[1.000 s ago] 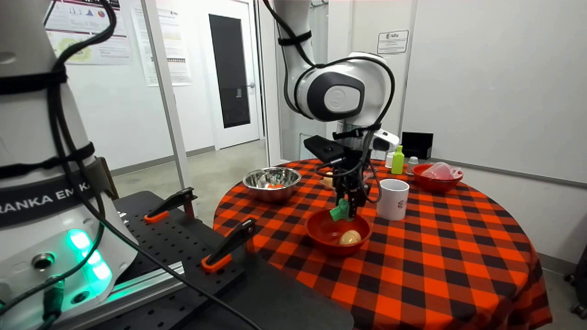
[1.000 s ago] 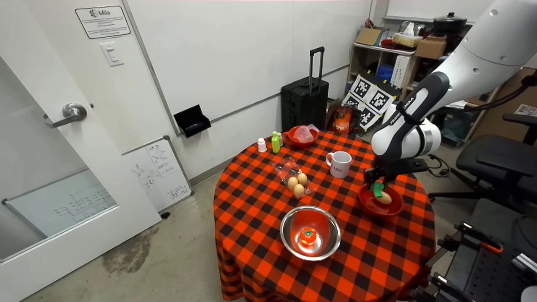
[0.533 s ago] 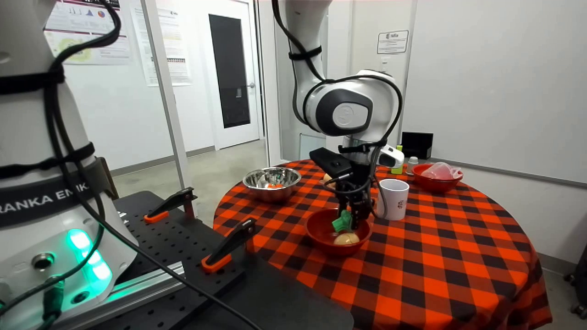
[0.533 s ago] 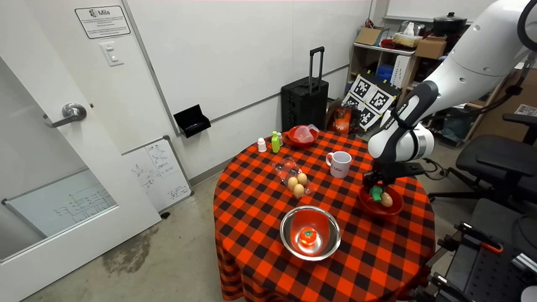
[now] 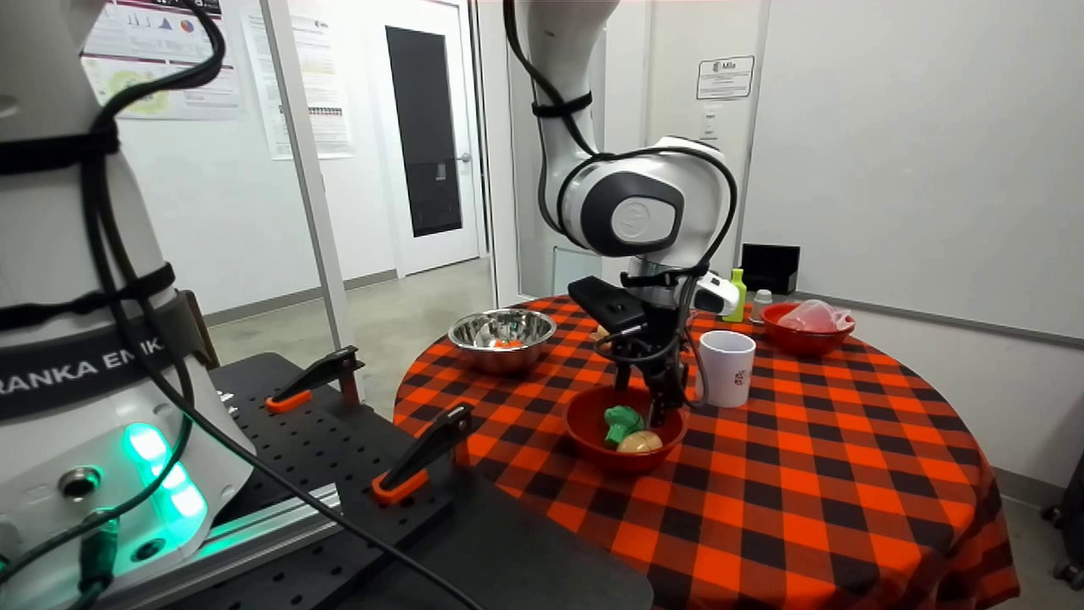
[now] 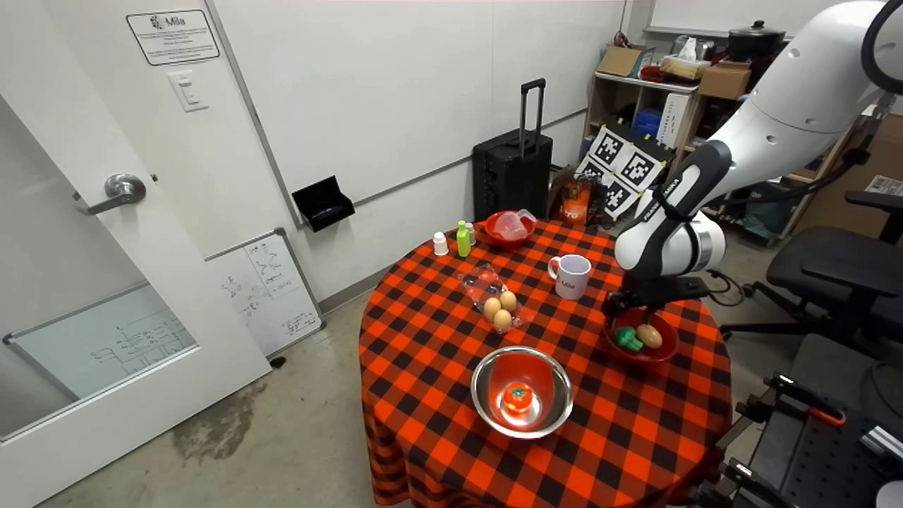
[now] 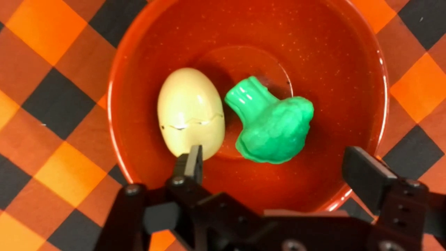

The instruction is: Put the egg, broccoli and tomato plush in the orange bowl

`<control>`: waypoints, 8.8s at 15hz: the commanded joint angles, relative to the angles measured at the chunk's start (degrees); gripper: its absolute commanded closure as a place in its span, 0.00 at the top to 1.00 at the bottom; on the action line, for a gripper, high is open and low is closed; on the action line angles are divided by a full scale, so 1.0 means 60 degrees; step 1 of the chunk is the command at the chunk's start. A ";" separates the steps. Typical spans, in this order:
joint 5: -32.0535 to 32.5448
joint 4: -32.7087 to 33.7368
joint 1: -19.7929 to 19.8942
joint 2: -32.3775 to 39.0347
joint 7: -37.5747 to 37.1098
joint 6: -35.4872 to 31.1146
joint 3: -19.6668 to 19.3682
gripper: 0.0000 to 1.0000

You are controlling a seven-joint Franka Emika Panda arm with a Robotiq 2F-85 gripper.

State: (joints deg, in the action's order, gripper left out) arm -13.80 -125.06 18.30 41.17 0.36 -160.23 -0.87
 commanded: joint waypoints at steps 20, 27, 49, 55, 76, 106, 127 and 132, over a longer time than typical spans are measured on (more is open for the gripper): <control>0.1682 0.0226 -0.1684 -0.1845 0.2745 0.2888 0.1066 1.00; 0.2183 0.1408 -0.2112 -0.1331 0.4707 0.4420 0.1609 1.00; 0.4208 0.2063 -0.3278 0.0087 0.6098 0.3235 0.2037 1.00; 0.4292 0.1936 -0.3228 0.0241 0.6943 0.2773 0.2179 1.00; 0.4259 0.3360 -0.3439 0.1546 0.7963 0.2704 0.2108 1.00; 0.4231 0.2921 -0.3072 0.1121 0.7781 0.2530 0.1992 0.38; 0.3001 -0.1567 -0.0478 -0.2232 0.5301 -0.0085 0.0505 0.38; 0.2982 -0.1815 -0.0178 -0.1938 0.4442 -0.0850 0.0250 0.38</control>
State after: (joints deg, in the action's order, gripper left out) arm 4.48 -134.97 17.08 28.93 30.45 -162.51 1.36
